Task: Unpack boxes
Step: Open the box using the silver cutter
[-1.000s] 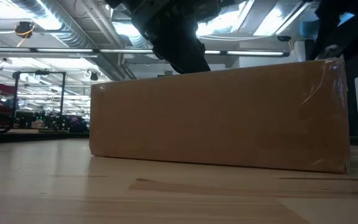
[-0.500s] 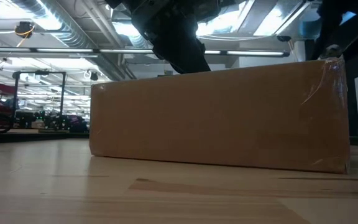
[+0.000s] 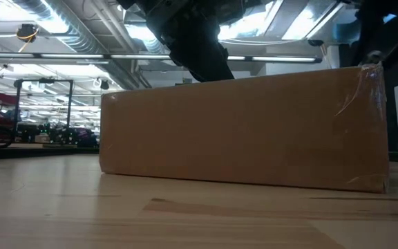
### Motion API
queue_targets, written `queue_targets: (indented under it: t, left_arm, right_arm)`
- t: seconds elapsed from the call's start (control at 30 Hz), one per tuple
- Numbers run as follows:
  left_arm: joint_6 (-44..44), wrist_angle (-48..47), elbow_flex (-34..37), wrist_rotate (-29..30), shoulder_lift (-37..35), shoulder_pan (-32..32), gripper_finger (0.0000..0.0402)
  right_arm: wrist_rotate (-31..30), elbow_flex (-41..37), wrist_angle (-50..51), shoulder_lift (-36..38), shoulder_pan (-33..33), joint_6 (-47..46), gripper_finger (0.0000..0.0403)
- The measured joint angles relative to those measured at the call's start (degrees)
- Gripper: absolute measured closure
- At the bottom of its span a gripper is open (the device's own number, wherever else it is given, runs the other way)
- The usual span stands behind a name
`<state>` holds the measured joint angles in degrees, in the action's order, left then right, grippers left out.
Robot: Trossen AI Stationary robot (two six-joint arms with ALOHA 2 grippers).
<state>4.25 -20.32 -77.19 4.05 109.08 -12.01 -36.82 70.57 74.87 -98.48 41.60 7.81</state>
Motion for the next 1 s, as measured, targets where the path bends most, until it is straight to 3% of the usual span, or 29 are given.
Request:
queue_targets:
  t: [1.0]
  left_arm:
    - [-0.63,-0.02,0.00,-0.02,0.00,0.00,0.0167]
  right_arm:
    - [-0.71,0.00,-0.14,0.00,0.00,-0.19,0.0342]
